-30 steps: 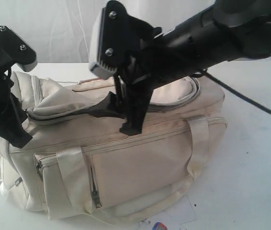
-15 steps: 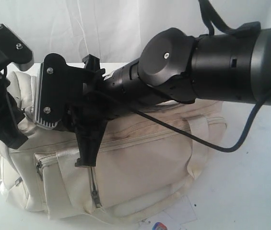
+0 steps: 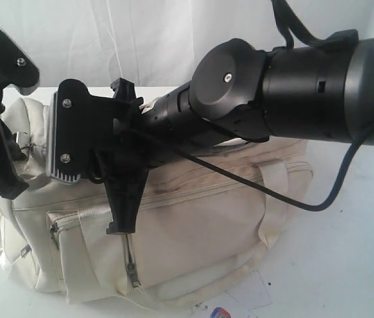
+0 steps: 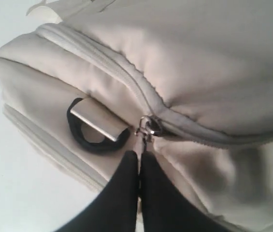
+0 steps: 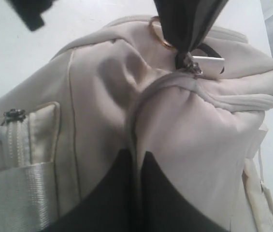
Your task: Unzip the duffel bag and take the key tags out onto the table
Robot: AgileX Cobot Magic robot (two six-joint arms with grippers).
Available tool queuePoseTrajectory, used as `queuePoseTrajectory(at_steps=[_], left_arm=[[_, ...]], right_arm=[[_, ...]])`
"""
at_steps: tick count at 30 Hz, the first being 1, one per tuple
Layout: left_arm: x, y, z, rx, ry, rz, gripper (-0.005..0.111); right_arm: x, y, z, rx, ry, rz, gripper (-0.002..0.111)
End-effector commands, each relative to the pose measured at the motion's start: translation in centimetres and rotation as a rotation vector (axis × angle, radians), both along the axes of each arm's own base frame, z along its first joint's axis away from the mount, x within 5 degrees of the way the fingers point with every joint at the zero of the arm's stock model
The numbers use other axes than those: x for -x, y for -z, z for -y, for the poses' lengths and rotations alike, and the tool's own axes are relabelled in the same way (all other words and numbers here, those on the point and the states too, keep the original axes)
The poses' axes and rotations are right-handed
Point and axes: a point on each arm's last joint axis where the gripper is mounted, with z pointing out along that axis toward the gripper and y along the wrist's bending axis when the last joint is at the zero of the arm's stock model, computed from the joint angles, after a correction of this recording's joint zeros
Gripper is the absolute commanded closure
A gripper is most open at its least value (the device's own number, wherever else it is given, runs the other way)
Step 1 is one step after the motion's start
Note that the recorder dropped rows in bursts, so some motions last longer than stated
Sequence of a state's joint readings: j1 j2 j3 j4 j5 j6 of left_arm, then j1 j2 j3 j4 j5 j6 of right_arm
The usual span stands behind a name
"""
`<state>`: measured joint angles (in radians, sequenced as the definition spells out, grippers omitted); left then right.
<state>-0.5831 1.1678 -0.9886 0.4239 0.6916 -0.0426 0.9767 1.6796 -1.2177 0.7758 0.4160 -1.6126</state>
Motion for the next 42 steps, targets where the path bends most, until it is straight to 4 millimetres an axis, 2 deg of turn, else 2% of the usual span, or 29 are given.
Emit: queuePoseTrajectory(at_steps=[1, 6, 14, 21, 29, 37, 42], left_arm=[[-0.7, 0.2, -0.1, -0.041, -0.014, 0.029, 0.107], [-1.6, 0.2, 0.2, -0.029, -0.028, 0.091, 0.107], [-3.2, 1.4, 0.3, -0.101, -0.049, 0.103, 0.107], [-4.5, 1.3, -1.3, -0.063, -0.11, 0.141, 0.107], [-5.9, 1.1, -2.0, -0.007, -0.107, 0.218, 0.107], [-8.4, 2.3, -2.5, -0.023, -0.113, 0.232, 0.107], [-10.2, 1.7, -3.0, -0.007, -0.162, 0.247, 0.107]], right_arm=[[0.4, 0.1, 0.1, 0.027, -0.04, -0.009, 0.108], [0.4, 0.1, 0.2, 0.035, -0.047, -0.004, 0.108], [0.4, 0.2, 0.2, 0.046, -0.054, 0.005, 0.108], [0.5, 0.3, 0.3, 0.061, -0.069, -0.006, 0.108], [0.6, 0.3, 0.3, 0.062, -0.07, -0.01, 0.108], [0.7, 0.3, 0.3, 0.068, -0.077, -0.017, 0.108], [0.7, 0.4, 0.3, 0.072, -0.082, -0.02, 0.108]])
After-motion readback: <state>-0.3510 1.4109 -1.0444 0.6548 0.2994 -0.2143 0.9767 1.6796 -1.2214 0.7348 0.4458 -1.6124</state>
